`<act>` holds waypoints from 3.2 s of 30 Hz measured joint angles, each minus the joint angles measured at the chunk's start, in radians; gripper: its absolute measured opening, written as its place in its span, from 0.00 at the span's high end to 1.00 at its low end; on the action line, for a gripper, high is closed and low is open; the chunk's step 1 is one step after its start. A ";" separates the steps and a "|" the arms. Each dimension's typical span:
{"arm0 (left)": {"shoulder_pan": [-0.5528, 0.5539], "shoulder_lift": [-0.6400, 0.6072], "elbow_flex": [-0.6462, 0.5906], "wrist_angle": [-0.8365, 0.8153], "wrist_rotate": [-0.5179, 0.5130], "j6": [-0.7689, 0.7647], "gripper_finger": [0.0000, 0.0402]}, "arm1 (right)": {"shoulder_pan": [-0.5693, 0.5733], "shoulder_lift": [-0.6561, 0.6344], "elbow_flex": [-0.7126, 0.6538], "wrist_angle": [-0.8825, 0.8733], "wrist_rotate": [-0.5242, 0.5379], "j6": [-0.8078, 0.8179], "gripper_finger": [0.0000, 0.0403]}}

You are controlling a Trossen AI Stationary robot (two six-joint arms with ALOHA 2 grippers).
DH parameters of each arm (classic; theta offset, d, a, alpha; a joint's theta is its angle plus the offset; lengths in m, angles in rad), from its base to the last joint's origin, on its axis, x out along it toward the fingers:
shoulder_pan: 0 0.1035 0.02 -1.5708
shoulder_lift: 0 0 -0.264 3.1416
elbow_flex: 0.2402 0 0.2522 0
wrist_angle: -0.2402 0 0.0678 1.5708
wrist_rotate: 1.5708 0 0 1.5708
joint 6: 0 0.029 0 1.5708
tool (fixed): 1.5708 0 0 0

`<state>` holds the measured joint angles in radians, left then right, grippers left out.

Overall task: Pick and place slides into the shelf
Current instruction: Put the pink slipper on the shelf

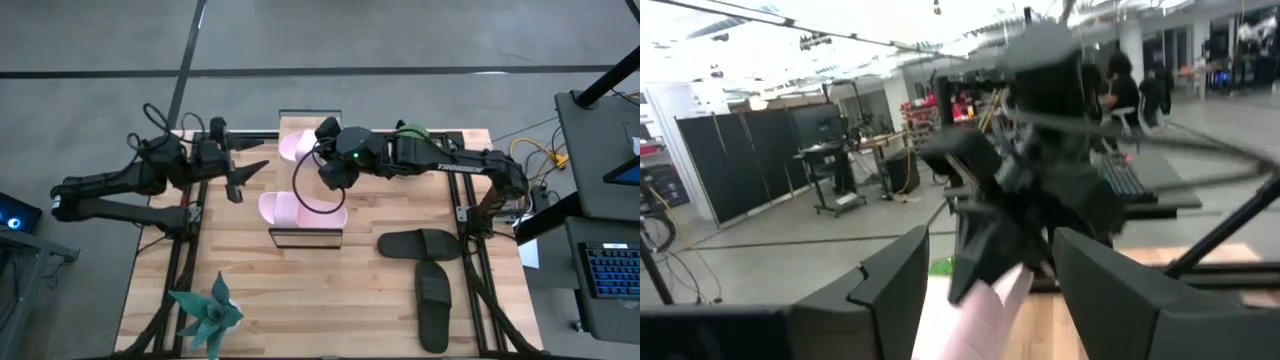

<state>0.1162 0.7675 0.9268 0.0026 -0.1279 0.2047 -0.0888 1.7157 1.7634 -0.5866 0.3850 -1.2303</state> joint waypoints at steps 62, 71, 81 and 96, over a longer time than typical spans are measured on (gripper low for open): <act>0.002 -0.015 -0.002 -0.099 0.000 -0.040 0.50 | -0.078 0.028 -0.380 0.439 -0.384 0.000 0.93; 0.001 -0.002 -0.002 -0.100 0.000 -0.040 0.50 | -0.078 0.029 -0.380 0.445 -0.384 0.048 0.81; 0.001 0.010 -0.002 -0.096 0.000 -0.040 0.50 | -0.078 0.029 -0.362 0.434 -0.377 0.168 0.62; 0.002 0.023 -0.002 -0.091 0.000 -0.040 0.50 | -0.075 0.029 -0.311 0.357 -0.358 0.307 0.54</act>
<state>0.1177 0.7906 0.9253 -0.0886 -0.1284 0.1646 -0.1638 1.7451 1.4525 -0.2291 0.0269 -0.9238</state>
